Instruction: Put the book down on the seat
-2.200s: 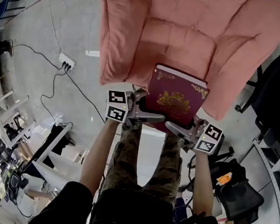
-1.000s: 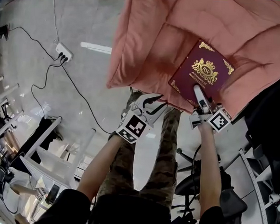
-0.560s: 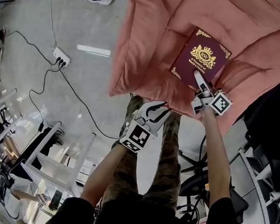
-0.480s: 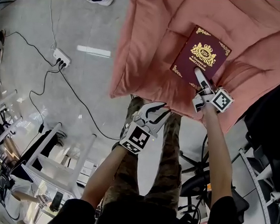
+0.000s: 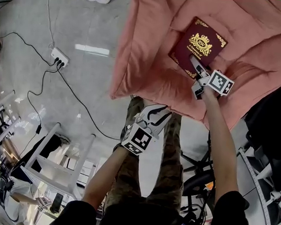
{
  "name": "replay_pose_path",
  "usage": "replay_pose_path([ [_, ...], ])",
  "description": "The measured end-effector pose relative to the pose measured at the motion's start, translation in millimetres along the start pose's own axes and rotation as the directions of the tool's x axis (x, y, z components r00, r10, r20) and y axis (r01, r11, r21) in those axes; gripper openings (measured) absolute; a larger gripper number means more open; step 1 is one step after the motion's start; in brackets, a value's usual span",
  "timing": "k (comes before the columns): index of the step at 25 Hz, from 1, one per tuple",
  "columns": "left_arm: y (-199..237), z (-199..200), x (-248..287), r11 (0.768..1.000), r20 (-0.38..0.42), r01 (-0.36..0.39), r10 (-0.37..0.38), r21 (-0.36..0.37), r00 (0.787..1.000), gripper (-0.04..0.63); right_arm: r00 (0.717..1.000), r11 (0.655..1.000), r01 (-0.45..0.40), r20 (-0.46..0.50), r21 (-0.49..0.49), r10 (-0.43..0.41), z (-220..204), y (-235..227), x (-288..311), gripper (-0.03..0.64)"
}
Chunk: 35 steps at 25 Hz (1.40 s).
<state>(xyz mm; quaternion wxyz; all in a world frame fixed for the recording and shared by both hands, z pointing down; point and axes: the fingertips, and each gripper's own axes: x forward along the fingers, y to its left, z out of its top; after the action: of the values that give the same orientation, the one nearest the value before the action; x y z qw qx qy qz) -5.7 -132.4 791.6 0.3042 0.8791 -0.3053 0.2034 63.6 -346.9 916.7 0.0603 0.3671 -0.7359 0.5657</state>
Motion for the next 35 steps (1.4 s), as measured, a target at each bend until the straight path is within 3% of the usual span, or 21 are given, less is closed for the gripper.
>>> replay_pose_path([
  [7,-21.6,4.8,9.8,1.0,0.01,0.017,-0.017,-0.007,1.0,0.092,0.998,0.997,0.057,-0.018,-0.06,-0.058,6.2,-25.4,-21.1,0.257],
  [11,-25.8,15.0,15.6,0.999,0.011,0.042,-0.042,0.006,0.999,0.092,0.988,0.984,0.144,-0.031,-0.107,-0.148,9.1,-43.0,-23.7,0.321],
  [18,-19.3,19.2,12.4,0.997,-0.005,0.075,-0.075,-0.019,0.997,0.092,0.941,0.93,0.326,-0.031,-0.17,-0.336,10.9,-70.4,-24.5,0.403],
  [21,-14.2,19.6,11.8,0.997,-0.014,0.08,-0.08,-0.003,0.997,0.092,0.919,0.899,0.379,-0.023,-0.218,-0.393,12.4,-74.5,-23.0,0.359],
  [24,-14.8,19.5,14.9,0.996,-0.018,0.09,-0.09,0.002,0.996,0.089,0.917,0.892,0.384,-0.013,-0.239,-0.398,12.7,-71.3,-23.6,0.334],
  [30,-22.9,25.1,18.7,0.996,-0.015,0.087,-0.087,-0.031,0.996,0.089,0.925,0.913,0.377,0.022,-0.155,-0.378,7.4,-72.6,-44.6,0.247],
  [35,-20.6,28.5,25.1,0.997,-0.019,0.071,-0.071,-0.018,0.997,0.084,0.936,0.921,0.349,0.024,-0.171,-0.35,-10.1,-64.6,-57.7,0.219],
])
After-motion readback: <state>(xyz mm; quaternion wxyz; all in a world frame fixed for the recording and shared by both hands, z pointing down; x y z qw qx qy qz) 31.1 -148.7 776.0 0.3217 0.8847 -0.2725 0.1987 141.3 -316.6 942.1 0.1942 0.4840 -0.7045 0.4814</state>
